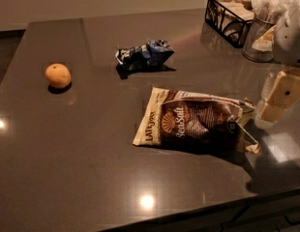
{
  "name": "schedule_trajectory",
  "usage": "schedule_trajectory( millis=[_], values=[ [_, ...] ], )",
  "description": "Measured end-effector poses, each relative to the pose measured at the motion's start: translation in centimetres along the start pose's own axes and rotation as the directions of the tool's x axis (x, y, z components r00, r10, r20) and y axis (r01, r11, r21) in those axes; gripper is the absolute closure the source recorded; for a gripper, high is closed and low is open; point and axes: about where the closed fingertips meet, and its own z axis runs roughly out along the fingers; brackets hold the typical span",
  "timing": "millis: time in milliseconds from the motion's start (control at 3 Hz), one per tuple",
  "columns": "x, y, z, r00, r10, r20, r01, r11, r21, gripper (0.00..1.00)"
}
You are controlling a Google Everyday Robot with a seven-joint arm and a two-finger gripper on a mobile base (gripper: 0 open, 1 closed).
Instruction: Move brown chip bag near blue chip bag
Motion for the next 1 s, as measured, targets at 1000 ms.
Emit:
schedule_trajectory(
  millis=[1000],
  values=[
    [-1.7,1.1,2.6,0.999,-0.043,0.016,0.045,0.9949,-0.091,0.0]
  ],
)
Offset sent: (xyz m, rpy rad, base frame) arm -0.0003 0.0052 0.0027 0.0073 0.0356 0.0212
